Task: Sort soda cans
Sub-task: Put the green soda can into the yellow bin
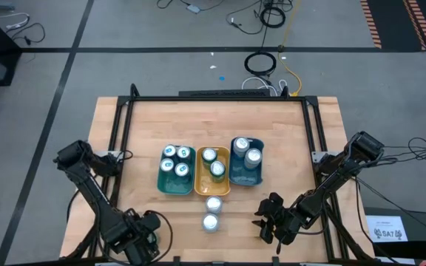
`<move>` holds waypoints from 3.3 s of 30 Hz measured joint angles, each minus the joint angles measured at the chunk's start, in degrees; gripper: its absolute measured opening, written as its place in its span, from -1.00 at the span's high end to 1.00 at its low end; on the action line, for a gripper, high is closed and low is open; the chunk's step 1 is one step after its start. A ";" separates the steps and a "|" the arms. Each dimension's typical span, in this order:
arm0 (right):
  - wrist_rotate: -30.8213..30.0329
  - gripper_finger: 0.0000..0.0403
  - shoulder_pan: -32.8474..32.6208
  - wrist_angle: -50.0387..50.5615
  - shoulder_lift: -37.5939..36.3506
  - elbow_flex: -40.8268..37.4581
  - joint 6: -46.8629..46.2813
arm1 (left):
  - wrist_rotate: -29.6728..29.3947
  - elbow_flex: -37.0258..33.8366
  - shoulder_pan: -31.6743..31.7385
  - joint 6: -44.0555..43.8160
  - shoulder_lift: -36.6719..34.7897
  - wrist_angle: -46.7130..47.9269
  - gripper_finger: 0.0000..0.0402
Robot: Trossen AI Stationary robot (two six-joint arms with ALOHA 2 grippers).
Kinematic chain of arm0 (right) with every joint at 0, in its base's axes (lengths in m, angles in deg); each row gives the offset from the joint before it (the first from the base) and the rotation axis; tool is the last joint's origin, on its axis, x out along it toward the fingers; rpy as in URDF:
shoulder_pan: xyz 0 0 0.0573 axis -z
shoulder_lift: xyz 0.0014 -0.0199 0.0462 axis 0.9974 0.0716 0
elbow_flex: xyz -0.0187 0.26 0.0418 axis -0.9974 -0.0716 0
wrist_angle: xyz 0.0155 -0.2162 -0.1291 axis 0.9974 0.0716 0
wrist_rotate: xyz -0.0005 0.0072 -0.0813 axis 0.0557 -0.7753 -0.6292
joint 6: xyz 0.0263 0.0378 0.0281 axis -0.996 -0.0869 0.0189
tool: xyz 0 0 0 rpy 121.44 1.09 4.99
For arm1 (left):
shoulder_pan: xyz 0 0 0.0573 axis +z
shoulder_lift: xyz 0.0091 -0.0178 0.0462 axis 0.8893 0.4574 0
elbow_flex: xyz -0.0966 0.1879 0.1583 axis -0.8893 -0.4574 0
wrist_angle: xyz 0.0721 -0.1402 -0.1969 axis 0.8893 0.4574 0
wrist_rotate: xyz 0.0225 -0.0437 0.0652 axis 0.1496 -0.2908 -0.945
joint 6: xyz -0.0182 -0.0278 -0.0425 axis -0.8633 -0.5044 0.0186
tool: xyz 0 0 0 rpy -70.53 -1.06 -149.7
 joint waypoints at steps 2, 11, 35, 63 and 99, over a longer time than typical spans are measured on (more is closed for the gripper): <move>0.00 0.23 0.00 -0.03 0.00 0.00 0.00 | -0.14 -0.62 -0.56 -0.09 0.00 -0.13 -0.86; -0.02 0.23 0.00 -0.02 0.00 0.00 0.11 | -0.45 -4.82 -1.43 -0.09 0.02 -3.95 -0.86; -0.32 0.23 0.02 0.04 0.00 0.00 0.31 | -16.78 -0.63 8.04 7.95 -7.81 -3.32 -0.63; -2.36 0.23 0.02 0.27 0.00 0.00 -10.57 | -0.87 11.18 45.60 69.04 -2.28 -1.07 -0.62; -2.22 0.23 0.04 0.28 0.00 0.02 -12.10 | 0.01 11.60 51.20 69.21 11.04 -5.27 -0.69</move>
